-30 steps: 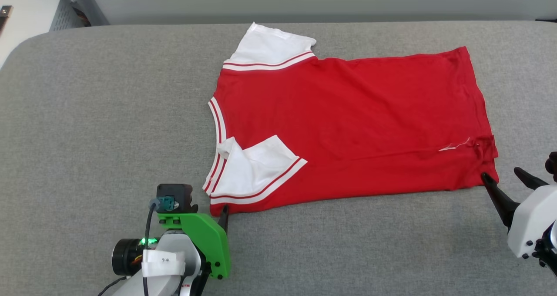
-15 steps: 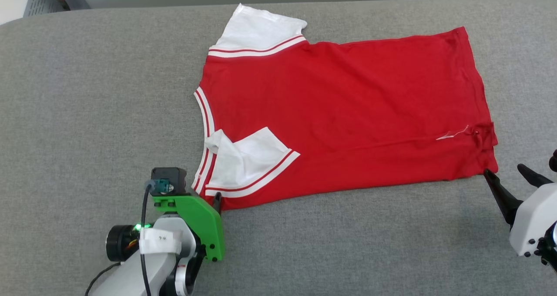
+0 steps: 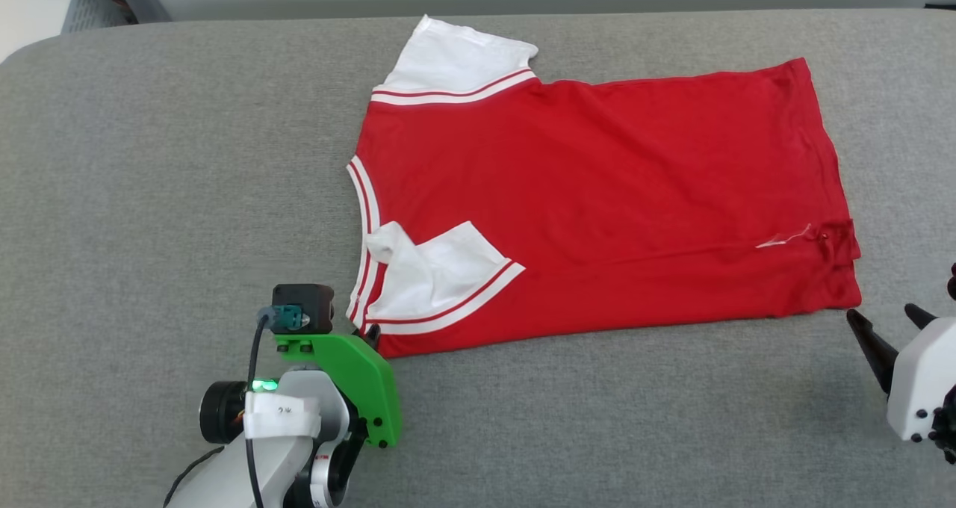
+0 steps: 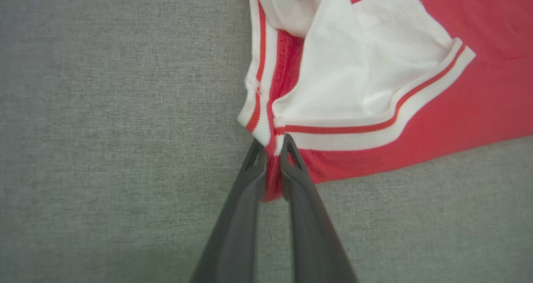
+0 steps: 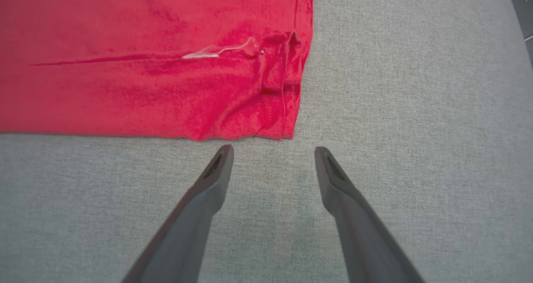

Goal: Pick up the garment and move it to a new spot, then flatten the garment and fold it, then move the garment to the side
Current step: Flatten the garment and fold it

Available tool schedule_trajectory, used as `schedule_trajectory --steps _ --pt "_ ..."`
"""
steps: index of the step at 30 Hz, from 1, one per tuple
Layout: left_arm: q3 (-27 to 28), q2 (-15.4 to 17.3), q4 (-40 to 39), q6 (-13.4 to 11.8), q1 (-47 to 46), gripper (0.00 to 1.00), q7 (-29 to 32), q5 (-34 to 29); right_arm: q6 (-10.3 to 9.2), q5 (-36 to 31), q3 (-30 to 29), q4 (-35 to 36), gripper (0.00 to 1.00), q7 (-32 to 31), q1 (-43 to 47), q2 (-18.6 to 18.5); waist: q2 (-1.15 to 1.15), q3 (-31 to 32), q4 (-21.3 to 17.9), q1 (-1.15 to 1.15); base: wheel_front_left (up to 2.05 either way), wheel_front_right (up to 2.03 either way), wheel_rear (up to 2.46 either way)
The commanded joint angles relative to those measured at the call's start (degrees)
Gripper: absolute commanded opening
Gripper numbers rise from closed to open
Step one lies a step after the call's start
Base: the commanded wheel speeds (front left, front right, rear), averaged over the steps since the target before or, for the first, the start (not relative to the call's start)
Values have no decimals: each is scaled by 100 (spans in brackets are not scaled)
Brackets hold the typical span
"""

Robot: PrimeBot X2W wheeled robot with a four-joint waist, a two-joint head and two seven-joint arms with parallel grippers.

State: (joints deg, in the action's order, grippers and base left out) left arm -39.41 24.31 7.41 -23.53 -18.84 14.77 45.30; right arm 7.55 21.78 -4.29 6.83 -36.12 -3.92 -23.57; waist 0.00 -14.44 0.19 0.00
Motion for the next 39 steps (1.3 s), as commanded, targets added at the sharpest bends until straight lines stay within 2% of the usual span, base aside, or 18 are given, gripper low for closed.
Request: schedule_trajectory --steps 1,11,18,26,27,28,29,39 --pt "59 51 -138 -63 95 0 -83 8 -6 -107 -57 -67 100 -111 -169 34 0 64 87 0 0 0 0" --pt "13 249 -1126 -291 92 0 -37 -211 -6 -429 -266 -834 100 -889 -1059 411 0 -154 276 0 0 0 0" --pt "-89 257 -1340 -317 -36 0 21 -338 -6 -877 -539 -1577 100 -1138 -1518 564 0 -360 411 0 0 0 0" --pt "-126 225 -1264 -236 -145 0 -8 -353 -6 -890 -536 -2136 100 -1237 -1537 730 0 -483 513 0 0 0 0" --pt "-124 229 -1251 -231 -144 0 -12 -348 -6 -868 -524 -2175 96 -1272 -1511 734 0 -484 516 0 0 0 0" --pt "-120 235 -1237 -223 -139 0 -18 -340 -6 -840 -500 -2209 29 -1311 -1479 733 0 -480 516 0 0 0 0" --pt "-115 241 -1225 -218 -134 0 -22 -333 -6 -818 -487 -2220 0 -1321 -1459 727 0 -476 513 0 0 0 0" --pt "-75 341 -1044 -182 -34 0 -26 -242 -6 -601 -447 -2149 0 -1205 -1319 545 0 -251 399 0 0 0 0"
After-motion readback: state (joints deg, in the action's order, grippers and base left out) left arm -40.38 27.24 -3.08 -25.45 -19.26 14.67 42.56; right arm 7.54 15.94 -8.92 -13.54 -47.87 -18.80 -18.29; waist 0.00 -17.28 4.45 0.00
